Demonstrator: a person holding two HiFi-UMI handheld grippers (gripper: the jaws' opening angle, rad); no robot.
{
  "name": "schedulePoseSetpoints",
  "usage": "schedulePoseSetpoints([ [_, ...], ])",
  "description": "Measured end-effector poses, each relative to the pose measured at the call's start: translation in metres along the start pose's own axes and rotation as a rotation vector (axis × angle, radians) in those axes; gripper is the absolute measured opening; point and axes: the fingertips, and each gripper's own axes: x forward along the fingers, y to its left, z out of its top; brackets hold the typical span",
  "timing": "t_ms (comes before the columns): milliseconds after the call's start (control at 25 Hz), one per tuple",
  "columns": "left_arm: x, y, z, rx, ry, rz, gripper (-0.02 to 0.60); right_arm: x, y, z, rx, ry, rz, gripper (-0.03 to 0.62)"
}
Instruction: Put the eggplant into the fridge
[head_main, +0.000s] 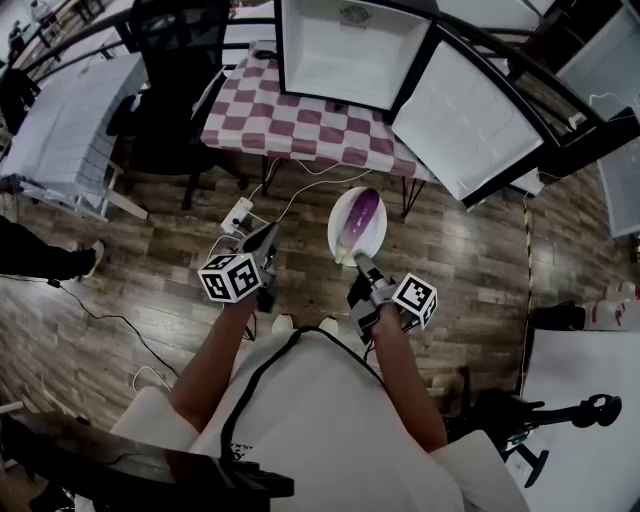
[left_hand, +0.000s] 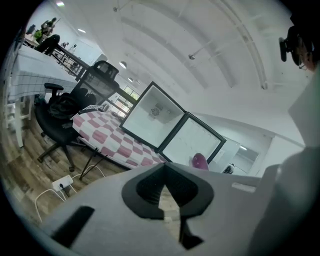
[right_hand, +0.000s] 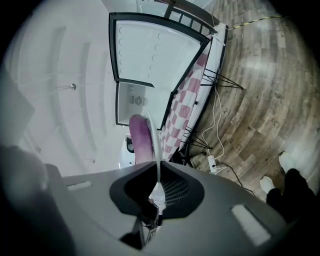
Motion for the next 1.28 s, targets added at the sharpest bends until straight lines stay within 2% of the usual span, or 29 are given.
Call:
schedulePoseSetpoints([
  [280, 0.001, -0.005, -0.011, 0.061, 0.039, 0.011, 0.005, -0.004, -0.003, 0.002, 0.006, 0.005, -0.002, 0.031],
  [1120, 0.018, -0.048, -0.048, 0.072, 0.044, 0.024, 0.005, -0.044, -0.019, 0.028, -0.004, 0.038, 0.024, 0.029],
  [1280, 0.019, -0.058, -0.059, 0.054, 0.029, 0.035, 0.005, -0.055, -0.023, 0.033, -0.008, 0.056, 0.038, 0.029],
])
